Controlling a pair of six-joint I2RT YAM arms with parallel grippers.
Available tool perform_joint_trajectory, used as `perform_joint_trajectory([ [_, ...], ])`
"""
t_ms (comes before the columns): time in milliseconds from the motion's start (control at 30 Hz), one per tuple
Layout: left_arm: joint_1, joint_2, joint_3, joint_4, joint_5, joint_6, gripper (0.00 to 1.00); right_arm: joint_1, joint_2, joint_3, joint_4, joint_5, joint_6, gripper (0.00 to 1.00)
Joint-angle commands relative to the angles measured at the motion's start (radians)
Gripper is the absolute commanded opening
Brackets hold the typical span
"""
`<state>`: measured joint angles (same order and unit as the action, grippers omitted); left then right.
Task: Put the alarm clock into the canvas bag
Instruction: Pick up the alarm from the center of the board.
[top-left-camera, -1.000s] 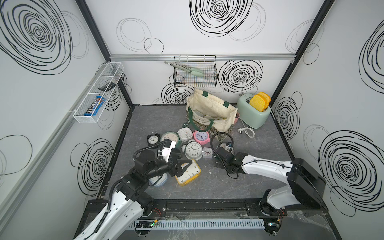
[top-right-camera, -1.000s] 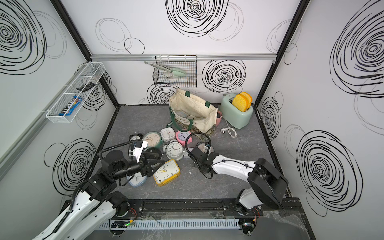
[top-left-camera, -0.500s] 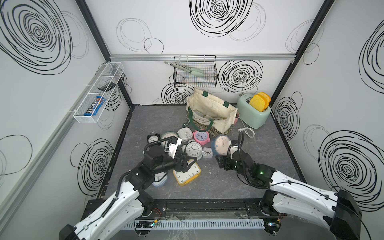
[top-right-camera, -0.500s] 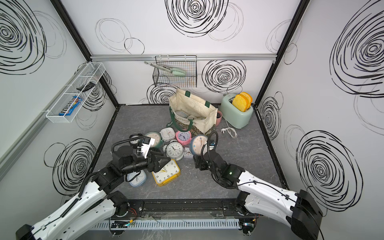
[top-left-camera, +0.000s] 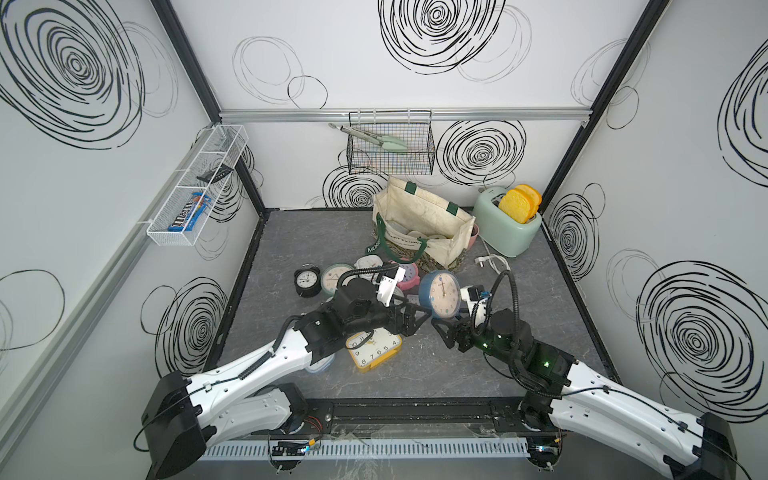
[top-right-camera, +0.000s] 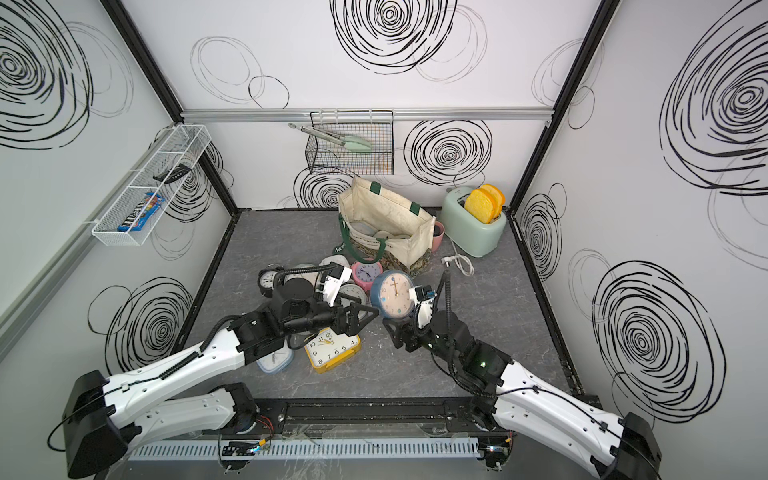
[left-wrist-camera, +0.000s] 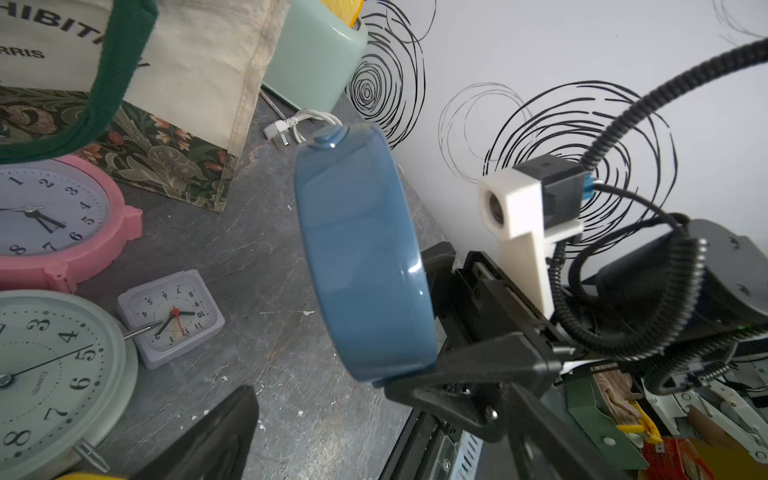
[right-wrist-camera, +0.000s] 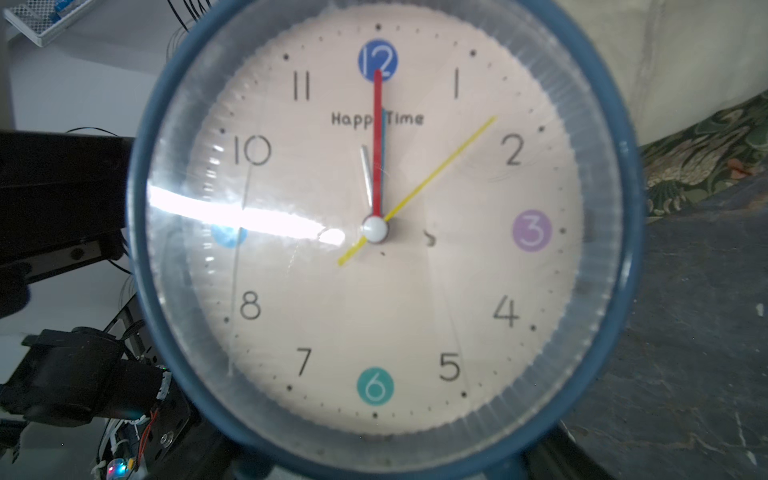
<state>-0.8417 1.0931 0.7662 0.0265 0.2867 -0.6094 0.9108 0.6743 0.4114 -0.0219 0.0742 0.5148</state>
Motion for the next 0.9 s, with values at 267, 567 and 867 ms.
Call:
perform_joint_trajectory([
  [267, -0.027, 0.144, 0.141, 0.034, -0.069, -0.022, 0.88, -0.006, -0.012, 0.005, 0.050, -0.025, -0.025, 0.53],
  [567, -0.028, 0.166, 0.167, 0.012, -0.057, -0.066, 0.54, -0.008, 0.017, 0.024, 0.050, -0.015, -0.031, 0.53],
  [867, -0.016, 0.135, 0.211, -0.088, -0.167, -0.107, 0.36, -0.007, 0.027, 0.037, 0.069, -0.016, -0.054, 0.84],
])
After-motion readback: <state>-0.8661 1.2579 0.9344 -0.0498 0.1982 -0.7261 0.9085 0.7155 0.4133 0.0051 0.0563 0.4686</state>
